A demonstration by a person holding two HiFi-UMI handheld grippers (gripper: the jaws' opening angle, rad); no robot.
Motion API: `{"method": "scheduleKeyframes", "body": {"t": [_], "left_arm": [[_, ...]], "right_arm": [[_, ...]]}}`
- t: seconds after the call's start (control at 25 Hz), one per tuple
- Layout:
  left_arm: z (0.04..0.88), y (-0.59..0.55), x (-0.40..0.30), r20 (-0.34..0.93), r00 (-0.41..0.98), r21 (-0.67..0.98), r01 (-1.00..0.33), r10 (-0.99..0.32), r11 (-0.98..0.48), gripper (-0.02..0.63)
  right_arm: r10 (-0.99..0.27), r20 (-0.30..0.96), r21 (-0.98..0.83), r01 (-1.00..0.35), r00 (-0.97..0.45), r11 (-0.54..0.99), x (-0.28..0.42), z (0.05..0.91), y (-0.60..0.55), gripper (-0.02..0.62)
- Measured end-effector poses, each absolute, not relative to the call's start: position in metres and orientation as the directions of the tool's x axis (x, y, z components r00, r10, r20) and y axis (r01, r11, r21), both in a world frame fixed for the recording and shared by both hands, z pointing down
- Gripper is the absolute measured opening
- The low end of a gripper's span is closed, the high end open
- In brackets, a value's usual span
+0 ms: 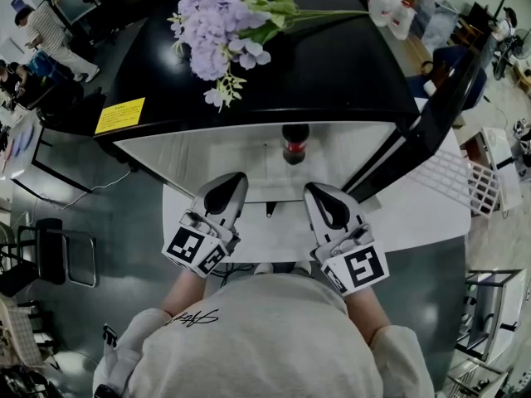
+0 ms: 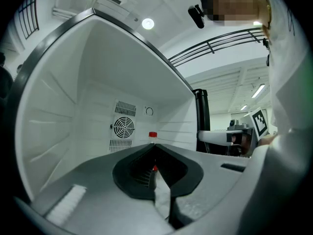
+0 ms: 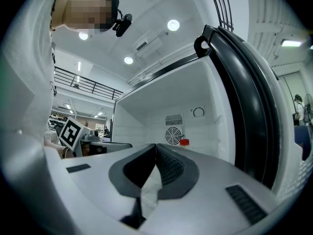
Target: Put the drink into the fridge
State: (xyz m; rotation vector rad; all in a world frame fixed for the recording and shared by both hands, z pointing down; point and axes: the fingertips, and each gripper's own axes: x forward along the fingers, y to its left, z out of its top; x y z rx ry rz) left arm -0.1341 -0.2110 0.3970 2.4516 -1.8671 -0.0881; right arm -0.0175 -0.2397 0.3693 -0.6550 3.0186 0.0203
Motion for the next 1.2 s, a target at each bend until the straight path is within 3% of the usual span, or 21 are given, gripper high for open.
{"method": "scheduleKeyframes", "body": {"t": [1.2], "left_arm": [[0.393, -0.196, -0.129, -0.009, 0.265, 0.052, -0.963, -0.964, -0.266, 0.005]], "right_arm": [[-0.403, -0.044, 0.059, -0.405, -0.914, 0.912, -0.014, 0.366, -0.227, 0.011]]}}
